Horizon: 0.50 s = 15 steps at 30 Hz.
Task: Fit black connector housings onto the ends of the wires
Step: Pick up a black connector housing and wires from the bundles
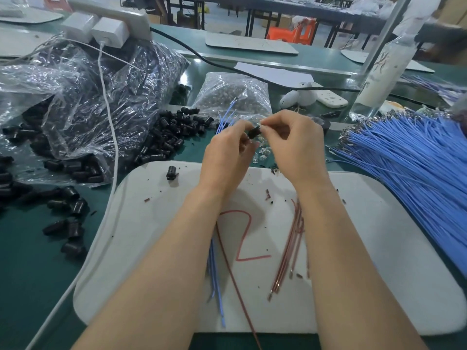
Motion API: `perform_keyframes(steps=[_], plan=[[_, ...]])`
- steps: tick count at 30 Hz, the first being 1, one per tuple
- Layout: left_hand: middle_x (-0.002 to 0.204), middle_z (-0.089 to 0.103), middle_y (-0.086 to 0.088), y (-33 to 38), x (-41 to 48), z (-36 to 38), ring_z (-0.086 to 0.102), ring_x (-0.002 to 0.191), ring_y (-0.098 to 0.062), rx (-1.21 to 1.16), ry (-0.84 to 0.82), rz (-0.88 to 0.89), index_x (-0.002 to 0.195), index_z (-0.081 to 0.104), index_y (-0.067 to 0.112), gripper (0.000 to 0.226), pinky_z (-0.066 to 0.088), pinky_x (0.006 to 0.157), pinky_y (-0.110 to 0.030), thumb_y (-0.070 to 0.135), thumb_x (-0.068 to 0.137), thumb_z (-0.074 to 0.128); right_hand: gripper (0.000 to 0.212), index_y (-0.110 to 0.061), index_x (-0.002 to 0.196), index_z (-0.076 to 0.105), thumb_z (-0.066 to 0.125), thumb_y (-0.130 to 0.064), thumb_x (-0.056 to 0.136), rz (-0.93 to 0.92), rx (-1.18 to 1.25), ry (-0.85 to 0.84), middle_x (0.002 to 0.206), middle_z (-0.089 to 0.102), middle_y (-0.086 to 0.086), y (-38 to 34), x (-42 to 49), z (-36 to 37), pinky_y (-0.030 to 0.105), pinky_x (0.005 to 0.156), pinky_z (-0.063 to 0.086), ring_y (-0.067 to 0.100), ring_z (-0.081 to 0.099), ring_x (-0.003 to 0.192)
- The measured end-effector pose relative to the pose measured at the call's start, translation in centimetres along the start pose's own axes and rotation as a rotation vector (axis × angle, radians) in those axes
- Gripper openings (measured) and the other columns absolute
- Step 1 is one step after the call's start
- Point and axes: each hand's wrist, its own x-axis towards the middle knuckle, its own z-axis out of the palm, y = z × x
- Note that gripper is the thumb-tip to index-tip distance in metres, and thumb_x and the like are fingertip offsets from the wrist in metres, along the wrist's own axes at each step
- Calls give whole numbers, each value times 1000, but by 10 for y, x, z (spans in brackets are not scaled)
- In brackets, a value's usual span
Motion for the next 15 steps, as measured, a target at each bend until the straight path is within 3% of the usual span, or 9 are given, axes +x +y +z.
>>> perform_keyframes(steps=[7,12,15], plan=[[82,67,-5,-3,0,1,47,67,-13,-5,9,116,95,70,6,11,48,71,-33,9,85,65,8,-16,89,73,70,-11,84,131,85,-111,77,68,-6,16,3,-6,14,77,50,4,63,73],[78,59,5,-3,0,1,45,66,-11,34,-33,137,95,70,7,12,40,69,-20,9,84,66,11,-22,83,71,72,-11,83,179,153,-161,75,68,-9,24,4,-11,18,77,52,1,62,70],[84,66,0,-5,1,2,50,70,-12,43,-61,127,98,70,10,13,45,72,-24,11,85,65,10,-21,85,72,72,-11,83,211,170,-172,76,68,-6,28,3,-12,20,78,52,3,62,70]])
